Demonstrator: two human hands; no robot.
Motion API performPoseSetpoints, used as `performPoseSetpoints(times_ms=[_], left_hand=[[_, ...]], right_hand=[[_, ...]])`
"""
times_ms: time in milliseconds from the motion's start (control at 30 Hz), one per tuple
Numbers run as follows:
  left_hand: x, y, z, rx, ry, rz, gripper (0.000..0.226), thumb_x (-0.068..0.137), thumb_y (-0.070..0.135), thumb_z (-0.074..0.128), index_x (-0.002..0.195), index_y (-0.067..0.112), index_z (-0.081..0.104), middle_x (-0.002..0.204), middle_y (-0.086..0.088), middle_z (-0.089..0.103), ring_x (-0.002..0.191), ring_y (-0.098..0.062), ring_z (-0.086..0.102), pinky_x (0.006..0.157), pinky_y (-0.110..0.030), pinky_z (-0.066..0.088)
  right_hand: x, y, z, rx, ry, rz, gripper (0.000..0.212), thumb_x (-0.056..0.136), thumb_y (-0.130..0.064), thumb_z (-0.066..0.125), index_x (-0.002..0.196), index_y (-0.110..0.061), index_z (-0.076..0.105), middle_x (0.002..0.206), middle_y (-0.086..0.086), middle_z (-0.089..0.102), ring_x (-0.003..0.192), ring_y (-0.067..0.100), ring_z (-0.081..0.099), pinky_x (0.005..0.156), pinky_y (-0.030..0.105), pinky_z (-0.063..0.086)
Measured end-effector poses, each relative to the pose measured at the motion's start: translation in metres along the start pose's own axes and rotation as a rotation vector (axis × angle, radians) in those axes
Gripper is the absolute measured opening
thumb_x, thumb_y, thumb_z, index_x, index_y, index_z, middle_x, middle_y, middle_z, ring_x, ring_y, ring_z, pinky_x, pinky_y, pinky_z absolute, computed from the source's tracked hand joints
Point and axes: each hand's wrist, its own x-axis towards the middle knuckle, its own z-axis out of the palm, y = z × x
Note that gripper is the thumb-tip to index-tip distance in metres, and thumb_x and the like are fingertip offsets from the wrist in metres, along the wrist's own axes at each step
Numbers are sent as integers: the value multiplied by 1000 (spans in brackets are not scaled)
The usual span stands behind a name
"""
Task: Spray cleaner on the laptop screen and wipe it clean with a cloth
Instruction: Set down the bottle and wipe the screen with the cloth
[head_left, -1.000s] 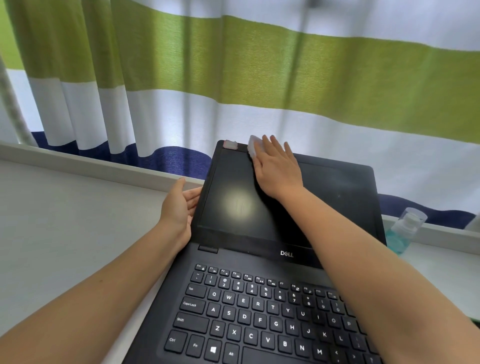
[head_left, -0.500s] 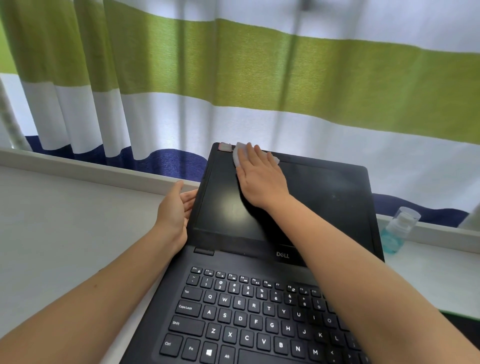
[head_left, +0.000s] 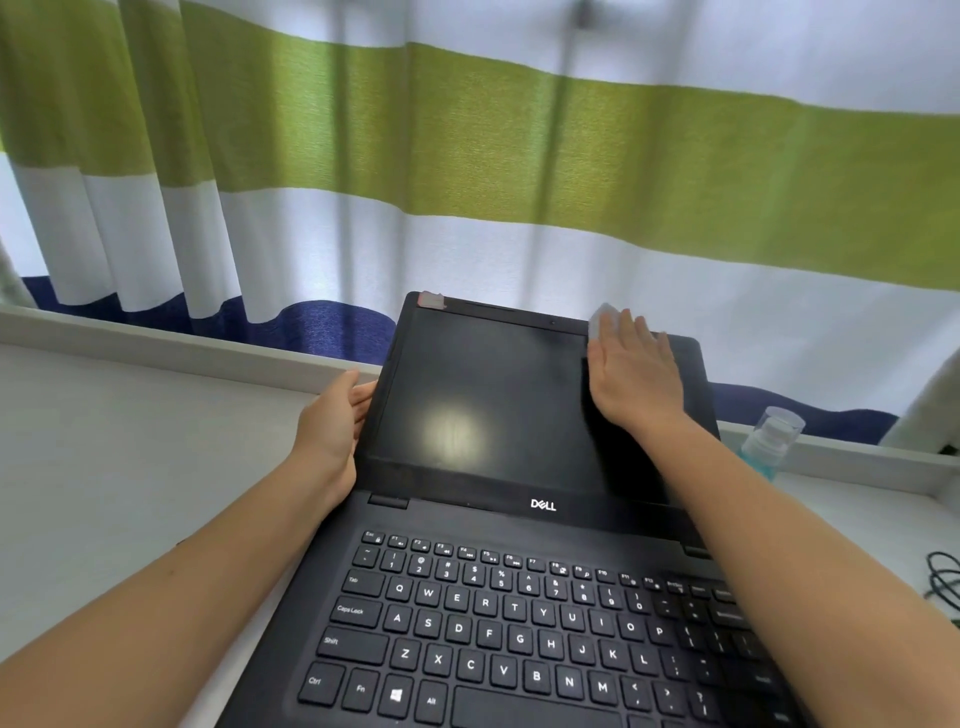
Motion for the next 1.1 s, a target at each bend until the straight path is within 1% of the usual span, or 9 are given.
performPoseSetpoints(times_ms=[67,200,300,367,467,667,767,900,1100], left_hand=[[0,0,-1,5,5,2,32,98,28,36,101,7,60,59,9,70,71,-6,59,50,-11,48],[3,-2,-1,9,15,10,31,98,27,36,102,7,60,79,3,65,68,-4,60,52,-12,47],[4,-3,-2,15,17,18,33,98,26,36,91,7,62,81,2,64,61,-2,63,52,-12,48],[3,-3,-1,18,20,23,31,98,24,36,93,6,61,82,1,63,67,-5,62,59,-15,48],[2,-3,-1,24,27,39,28,99,23,36,101,7,59,82,2,63,74,-6,59,63,-16,46],[1,-3,-1,51,38,52,27,98,23,37,101,8,60,83,2,63,75,-7,59,56,-12,49],[1,-3,-1,52,35,53,28,98,22,38,91,7,62,77,2,66,71,-8,62,61,-18,49],[1,-3,-2,49,34,77,32,97,20,39,76,14,61,50,13,68,49,3,64,43,-9,46],[0,-3,-3,63,20,83,31,97,20,39,76,14,62,50,14,68,58,-1,65,45,-9,47]], right_hand=[[0,11,0,-12,6,43,55,97,-34,13,148,-13,9,157,12,11,144,26,7,117,43,5],[-2,30,-2,6,34,140,54,96,-30,14,147,-10,11,154,15,17,141,30,14,116,45,11],[-6,39,-2,18,37,171,54,96,-26,15,146,-8,9,155,13,16,142,30,13,115,45,14],[-10,43,-1,25,37,158,54,95,-25,16,146,-7,9,155,13,17,141,30,14,115,45,16],[-19,48,-1,86,31,102,53,96,-23,16,147,-8,10,156,10,17,142,27,13,116,44,14],[-53,57,-5,174,0,-13,52,97,-30,20,147,-15,16,155,5,21,143,23,15,116,40,10],[-68,53,-10,180,-47,-73,52,98,-29,27,147,-14,16,157,5,14,144,20,10,116,31,3],[-84,38,-11,186,-97,-194,54,99,-26,31,148,-16,12,157,0,7,144,13,3,110,19,-4],[-89,-7,-5,182,-132,-415,53,100,-29,27,147,-13,12,157,4,6,144,16,2,111,20,-6]])
